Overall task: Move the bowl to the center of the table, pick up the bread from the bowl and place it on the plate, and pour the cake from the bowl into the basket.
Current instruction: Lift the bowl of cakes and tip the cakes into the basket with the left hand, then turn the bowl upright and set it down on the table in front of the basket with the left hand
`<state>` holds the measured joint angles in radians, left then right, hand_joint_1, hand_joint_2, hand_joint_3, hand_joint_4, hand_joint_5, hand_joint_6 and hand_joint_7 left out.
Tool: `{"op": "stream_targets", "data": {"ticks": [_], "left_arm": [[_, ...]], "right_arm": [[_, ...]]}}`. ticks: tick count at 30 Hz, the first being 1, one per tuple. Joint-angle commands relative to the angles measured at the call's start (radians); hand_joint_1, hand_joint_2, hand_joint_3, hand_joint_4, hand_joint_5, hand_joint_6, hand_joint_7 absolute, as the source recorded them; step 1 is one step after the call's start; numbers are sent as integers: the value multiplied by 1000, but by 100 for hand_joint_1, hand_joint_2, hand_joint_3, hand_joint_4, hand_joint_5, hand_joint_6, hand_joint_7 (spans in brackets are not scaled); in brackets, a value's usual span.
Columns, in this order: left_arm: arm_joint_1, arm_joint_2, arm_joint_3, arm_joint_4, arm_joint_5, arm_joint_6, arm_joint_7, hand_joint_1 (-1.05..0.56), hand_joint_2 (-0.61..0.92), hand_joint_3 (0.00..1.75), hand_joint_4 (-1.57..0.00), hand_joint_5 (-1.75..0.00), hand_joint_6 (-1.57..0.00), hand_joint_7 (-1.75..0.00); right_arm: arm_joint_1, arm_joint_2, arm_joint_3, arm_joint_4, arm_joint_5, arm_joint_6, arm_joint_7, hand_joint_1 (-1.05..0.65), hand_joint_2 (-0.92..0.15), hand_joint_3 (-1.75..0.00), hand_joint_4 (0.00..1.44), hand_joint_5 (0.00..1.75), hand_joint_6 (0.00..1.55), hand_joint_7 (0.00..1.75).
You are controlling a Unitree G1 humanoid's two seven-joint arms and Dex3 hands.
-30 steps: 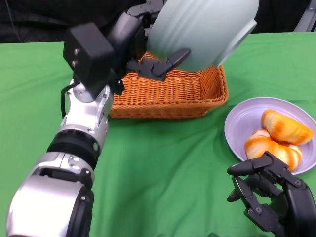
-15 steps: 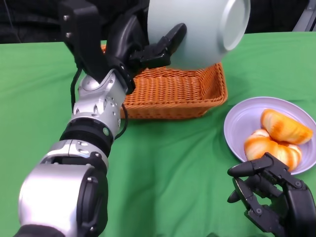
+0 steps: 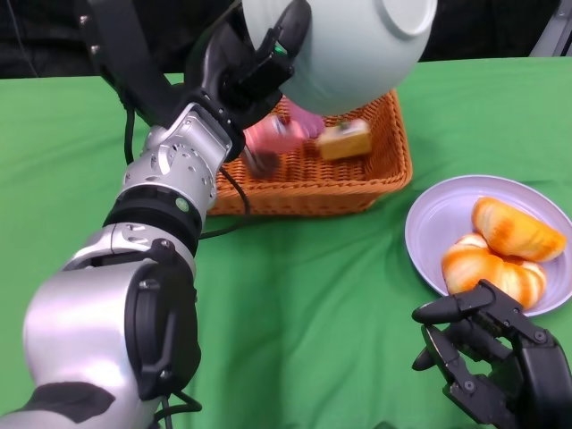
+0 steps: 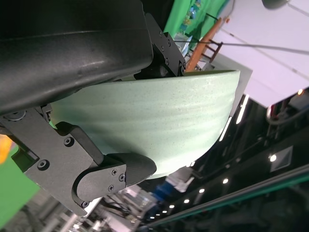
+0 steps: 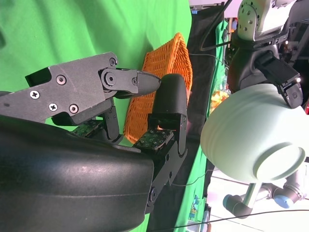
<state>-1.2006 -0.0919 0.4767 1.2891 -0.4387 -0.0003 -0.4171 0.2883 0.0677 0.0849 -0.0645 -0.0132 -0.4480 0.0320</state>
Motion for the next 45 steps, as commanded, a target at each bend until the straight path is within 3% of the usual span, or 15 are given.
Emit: {"op": "stream_targets", "data": {"ticks": [1, 16, 21, 25, 31, 35, 38, 41, 45], "left_arm": [[-48, 0, 22, 8, -14, 6, 30, -12, 71, 104, -82, -175, -67, -169], [-57, -18, 113, 17, -61, 74, 131, -15, 59, 121, -85, -175, -62, -175], [-55, -10, 155, 16, -103, 123, 124, -15, 60, 115, -84, -175, -63, -170], [-57, -7, 165, 13, -112, 138, 137, -17, 66, 102, -86, -175, -70, -155], [-50, 15, 73, -9, -27, 60, 82, -13, 63, 109, -86, -175, -69, -162], [-50, 46, 18, -26, 18, 7, -21, -10, 67, 111, -79, -175, -62, -169], [-50, 79, -39, -45, 69, -43, -90, -14, 64, 109, -80, -175, -69, -164], [-37, 115, -108, -75, 136, -121, -144, -16, 54, 118, -82, -175, -75, -162], [1, 146, -158, -128, 163, -208, -234, -18, 47, 124, -80, -175, -71, -167]], "right_arm": [[12, -8, -6, -7, 11, -4, 2, -11, -84, -47, 72, 144, 67, 118], [21, -9, -9, -15, 11, -6, 6, -11, -83, -50, 69, 147, 65, 120], [16, -14, -14, -4, 10, -14, 9, -12, -83, -50, 69, 147, 64, 120], [15, -14, -15, -2, 13, -12, 12, -13, -83, -50, 69, 147, 64, 120], [19, -9, -10, -5, 9, -14, 11, -13, -83, -50, 70, 147, 64, 120], [20, -6, -7, -5, 13, -12, 12, -12, -84, -50, 69, 147, 64, 120], [17, -6, -6, -5, 18, -13, 15, -13, -84, -50, 69, 147, 64, 121], [15, -5, -5, -8, 22, -9, 17, -12, -85, -50, 69, 147, 64, 120], [11, -7, -10, -8, 15, -11, 10, -13, -85, -48, 69, 148, 63, 120]]}}
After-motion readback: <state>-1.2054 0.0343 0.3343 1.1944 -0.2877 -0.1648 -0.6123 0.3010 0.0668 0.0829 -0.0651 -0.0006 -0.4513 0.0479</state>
